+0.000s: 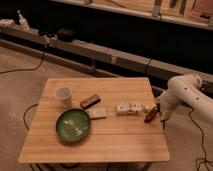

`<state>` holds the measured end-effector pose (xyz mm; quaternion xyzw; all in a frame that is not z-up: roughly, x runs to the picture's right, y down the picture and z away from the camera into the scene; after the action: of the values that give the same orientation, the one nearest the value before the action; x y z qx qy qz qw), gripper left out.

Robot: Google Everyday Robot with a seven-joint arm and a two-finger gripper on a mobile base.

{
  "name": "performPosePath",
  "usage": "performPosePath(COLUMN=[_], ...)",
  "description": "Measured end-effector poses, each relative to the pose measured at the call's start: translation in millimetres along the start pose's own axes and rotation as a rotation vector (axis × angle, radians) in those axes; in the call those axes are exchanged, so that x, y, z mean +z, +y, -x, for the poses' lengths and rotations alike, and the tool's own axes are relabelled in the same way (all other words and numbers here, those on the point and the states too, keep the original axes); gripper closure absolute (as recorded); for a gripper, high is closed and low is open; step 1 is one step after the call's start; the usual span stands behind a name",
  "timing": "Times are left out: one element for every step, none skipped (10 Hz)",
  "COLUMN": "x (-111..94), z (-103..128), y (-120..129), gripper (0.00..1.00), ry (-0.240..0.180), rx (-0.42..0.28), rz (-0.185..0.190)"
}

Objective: Place the pepper in the ceramic cup

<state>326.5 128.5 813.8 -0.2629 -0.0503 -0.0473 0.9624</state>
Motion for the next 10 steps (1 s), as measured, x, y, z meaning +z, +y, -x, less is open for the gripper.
performPosePath(x=[8.8,15.7,15.4,15.9,15.5,15.7,16.0,15.9,15.9,15.9], z=[1.3,1.6,1.7,1.4,0.4,1.6,1.8,1.7,1.6,1.8], y=[-3.8,-6.0,-6.7,-6.0,-5.4,-6.1,-6.0,-6.1,-6.0,-6.1], gripper=[0.35,0.35,0.35,0.35,0.35,0.35,0.35,0.35,0.35,0.35], ry=[-0.009,-0.013,-0.013,-0.013,-0.012,-0.013,-0.013,-0.013,-0.013,-0.013], rx=[-0.013,-0.022,-0.023,-0.022,-0.021,-0.023,-0.023,-0.023,-0.023,-0.023], rz=[-0.001,-0.002,-0.004,-0.002,-0.003,-0.003,-0.002,-0.002,-0.002,-0.002])
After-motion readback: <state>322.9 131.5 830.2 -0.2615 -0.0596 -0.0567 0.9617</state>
